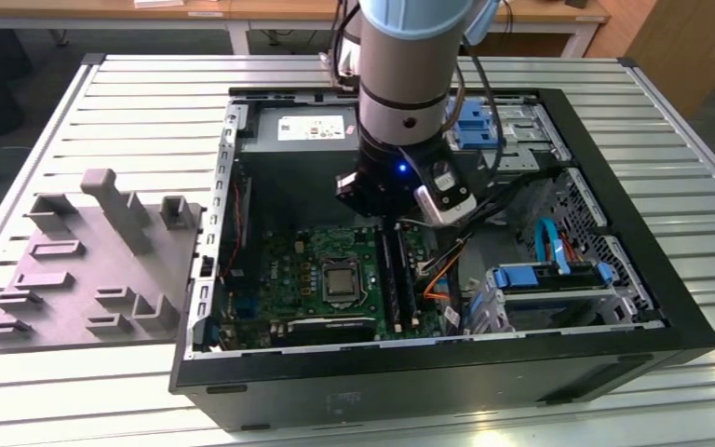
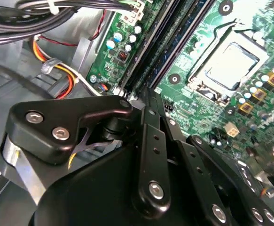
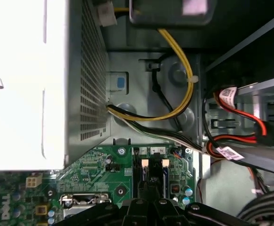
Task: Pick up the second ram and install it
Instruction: 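Press down the second ram until it locks into place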
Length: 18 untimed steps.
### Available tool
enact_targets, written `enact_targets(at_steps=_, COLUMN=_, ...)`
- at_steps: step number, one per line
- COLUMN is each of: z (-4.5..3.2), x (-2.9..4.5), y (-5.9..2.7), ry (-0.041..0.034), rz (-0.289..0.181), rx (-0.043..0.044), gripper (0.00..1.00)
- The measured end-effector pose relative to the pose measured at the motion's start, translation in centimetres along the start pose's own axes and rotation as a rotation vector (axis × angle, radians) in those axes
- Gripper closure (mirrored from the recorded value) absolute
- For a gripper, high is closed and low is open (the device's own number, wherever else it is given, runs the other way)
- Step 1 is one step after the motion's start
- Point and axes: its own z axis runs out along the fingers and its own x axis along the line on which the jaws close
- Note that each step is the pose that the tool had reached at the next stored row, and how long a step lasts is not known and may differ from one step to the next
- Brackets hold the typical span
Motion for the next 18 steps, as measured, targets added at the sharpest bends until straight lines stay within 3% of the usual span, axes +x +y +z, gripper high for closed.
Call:
enact_targets(at_steps=4, z=-1.02, x=-0.05, y=0.06, ry=0.0, rz=0.0, rx=0.0006, gripper=0.89)
enact_targets(at_steps=10, z=-1.05, x=-0.05, y=-0.15, ry=0.0001, rz=0.0, rx=0.0006, gripper=0.89)
enact_targets(at_steps=18, z=-1.17, x=-0.13, y=-2.64, ry=-0.0001, rz=0.0, rx=0.0002, gripper=0.89)
